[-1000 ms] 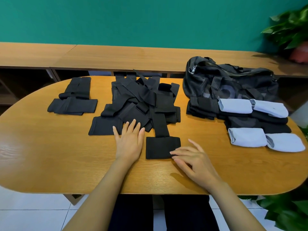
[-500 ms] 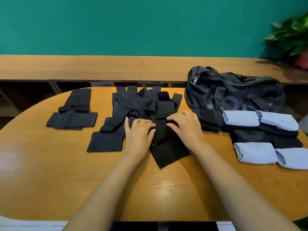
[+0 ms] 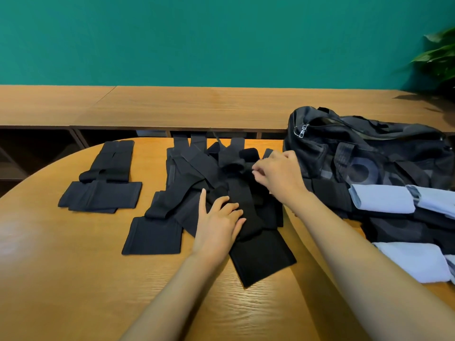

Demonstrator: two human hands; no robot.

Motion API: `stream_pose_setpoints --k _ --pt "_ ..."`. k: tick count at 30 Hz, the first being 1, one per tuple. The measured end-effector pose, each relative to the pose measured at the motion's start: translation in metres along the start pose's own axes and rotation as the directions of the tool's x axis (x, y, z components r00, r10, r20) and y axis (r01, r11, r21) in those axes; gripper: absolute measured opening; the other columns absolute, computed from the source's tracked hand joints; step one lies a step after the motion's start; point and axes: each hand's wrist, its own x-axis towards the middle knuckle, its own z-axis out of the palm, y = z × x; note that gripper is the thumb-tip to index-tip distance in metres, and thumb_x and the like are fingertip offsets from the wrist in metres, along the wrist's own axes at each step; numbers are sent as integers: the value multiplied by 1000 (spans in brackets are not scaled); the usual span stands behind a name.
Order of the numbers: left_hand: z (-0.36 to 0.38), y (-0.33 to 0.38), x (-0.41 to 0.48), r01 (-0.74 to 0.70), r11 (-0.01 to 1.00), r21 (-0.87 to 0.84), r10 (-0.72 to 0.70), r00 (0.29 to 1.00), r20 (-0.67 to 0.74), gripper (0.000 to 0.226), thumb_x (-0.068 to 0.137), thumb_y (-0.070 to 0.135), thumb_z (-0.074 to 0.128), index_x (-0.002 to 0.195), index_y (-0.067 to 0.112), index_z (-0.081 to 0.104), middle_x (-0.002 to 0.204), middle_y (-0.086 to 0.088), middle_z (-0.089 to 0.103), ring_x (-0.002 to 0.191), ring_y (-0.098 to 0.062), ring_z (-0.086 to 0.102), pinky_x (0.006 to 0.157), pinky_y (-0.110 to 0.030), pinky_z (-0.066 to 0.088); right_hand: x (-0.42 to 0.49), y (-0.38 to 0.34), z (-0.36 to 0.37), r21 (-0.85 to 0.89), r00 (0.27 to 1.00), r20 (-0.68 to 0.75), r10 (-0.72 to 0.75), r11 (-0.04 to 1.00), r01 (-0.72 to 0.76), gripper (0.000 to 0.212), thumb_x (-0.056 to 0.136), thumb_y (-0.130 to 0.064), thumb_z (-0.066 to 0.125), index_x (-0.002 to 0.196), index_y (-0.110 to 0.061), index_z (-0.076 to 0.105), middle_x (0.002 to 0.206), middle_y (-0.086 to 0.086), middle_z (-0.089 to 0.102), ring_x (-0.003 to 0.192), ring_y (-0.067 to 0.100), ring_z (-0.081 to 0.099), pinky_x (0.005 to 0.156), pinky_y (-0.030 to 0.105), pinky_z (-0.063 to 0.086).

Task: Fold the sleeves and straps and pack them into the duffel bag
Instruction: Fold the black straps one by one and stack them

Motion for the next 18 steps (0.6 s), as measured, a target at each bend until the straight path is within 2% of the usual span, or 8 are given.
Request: stream_pose_setpoints --k 4,7,10,11,13,15,16,18 --pt "2 -2 -4 -8 1000 -8 7 999 -50 22 89 35 58 95 26 78 102 9 73 113 -20 62 111 -61 16 32 10 -19 46 983 -43 179 983 -177 19 95 -31 57 97 -22 74 81 -3 69 98 23 56 87 39 30" --pt "1 -1 -5 -4 1000 -10 4 999 -43 22 89 34 59 96 26 77 103 9 73 115 -20 61 112 -62 16 51 14 -31 54 956 -116 270 963 -265 17 93 -29 58 90 -19 72 79 -2 68 95 24 56 87 40 31" --pt "0 0 -8 -16 1000 -6 16 999 -35 22 89 34 59 99 26 77 106 9 73 117 -20 60 111 -63 16 54 5 -31 93 943 -194 272 962 -259 17 92 -31 59 86 -20 71 76 -4 67 90 24 57 82 38 31" --pt "-1 0 -9 -15 1000 -5 14 999 -37 23 89 34 59 101 26 77 108 8 72 118 -20 59 112 -64 16 50 -2 -28 112 965 -137 224 971 -209 18 93 -34 58 90 -24 71 80 -5 67 92 22 58 83 38 31" --pt "-2 0 -12 -8 1000 -12 8 1000 -23 25 92 35 57 105 25 76 113 7 71 121 -21 58 113 -64 15 37 -18 -15 137 989 133 58 988 -76 23 97 -44 53 99 -31 72 92 -9 68 101 18 56 90 38 31" --pt "-4 0 -15 -15 1000 -20 15 1000 5 34 97 42 48 109 25 74 117 7 70 124 -20 55 115 -64 12 19 -28 0 187 927 373 -51 982 -21 27 98 -48 49 105 -34 71 107 -13 68 113 14 53 105 42 26" --pt "-5 -1 -16 -23 1000 -20 23 1000 15 40 96 47 44 109 24 74 119 7 69 125 -20 54 115 -64 11 11 -28 5 242 915 398 -69 970 -32 27 99 -46 48 109 -34 70 115 -14 67 118 13 51 110 44 23" --pt "-9 -2 -21 -22 1000 -12 22 1000 -13 41 94 51 46 106 23 74 116 7 68 123 -19 54 115 -62 14 -5 -24 8 318 956 290 -34 946 -63 26 100 -40 50 115 -30 69 121 -14 66 121 13 51 112 43 26"
